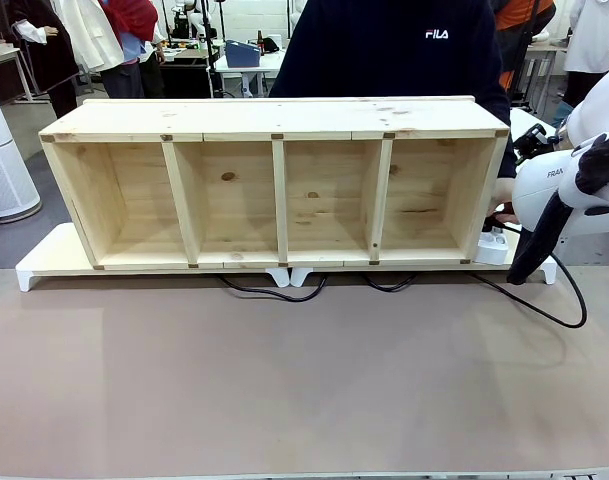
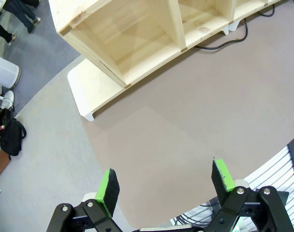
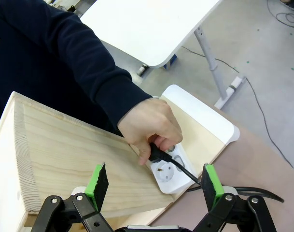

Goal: Perform cable management.
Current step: Release the Power Cable when the human grasps it.

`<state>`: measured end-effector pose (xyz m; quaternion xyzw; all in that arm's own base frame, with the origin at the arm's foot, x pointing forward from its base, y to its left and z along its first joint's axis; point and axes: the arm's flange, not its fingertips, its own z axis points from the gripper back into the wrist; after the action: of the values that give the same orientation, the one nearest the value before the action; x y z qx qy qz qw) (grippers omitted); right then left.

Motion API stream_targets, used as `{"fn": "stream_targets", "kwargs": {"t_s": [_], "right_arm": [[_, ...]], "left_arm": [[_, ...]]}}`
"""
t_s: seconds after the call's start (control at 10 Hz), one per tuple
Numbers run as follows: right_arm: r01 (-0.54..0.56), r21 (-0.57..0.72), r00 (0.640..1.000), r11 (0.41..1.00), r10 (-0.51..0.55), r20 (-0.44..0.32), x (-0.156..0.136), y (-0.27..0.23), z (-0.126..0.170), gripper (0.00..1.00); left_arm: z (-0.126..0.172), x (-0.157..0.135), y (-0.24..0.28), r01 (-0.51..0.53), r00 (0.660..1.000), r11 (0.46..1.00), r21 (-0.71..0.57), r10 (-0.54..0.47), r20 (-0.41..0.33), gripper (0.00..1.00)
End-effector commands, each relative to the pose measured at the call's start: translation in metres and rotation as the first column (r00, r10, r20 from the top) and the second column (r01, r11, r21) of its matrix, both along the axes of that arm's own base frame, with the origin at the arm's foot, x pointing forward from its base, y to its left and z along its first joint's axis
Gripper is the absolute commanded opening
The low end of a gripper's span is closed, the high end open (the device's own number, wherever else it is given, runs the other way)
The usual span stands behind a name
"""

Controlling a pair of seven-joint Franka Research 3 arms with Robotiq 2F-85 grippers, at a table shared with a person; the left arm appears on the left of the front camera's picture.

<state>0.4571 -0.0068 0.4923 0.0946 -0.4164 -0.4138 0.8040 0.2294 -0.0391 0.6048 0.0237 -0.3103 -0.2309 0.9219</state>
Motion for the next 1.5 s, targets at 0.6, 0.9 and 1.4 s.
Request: {"fn": "stream_targets", "kwargs": {"t_s": [0.6,0.9,1.4], "right_arm": [[0.001,-0.001,1.0,1.0,-0.001,-0.01,-0.0001,-0.0003,-0.0008,1.0],[0.001,-0.001,1.0,1.0,-0.001,-0.01,-0.0001,-0.0003,-0.0008,1.0],[0.001,-0.001,1.0,1.0,-0.001,-0.01,-0.0001,-0.0003,-0.0008,1.0]], "left_arm": [[0.0008,0.0015,-0.0013,0.003,1.0,1.0,-0.008,-0.003,0.009,1.0],[0.0008,0.0015,-0.0013,0.003,1.0,1.0,-0.008,-0.003,0.009,1.0],[0.0008,0.0015,-0.0013,0.003,1.0,1.0,-0.008,-0.003,0.009,1.0]]}}
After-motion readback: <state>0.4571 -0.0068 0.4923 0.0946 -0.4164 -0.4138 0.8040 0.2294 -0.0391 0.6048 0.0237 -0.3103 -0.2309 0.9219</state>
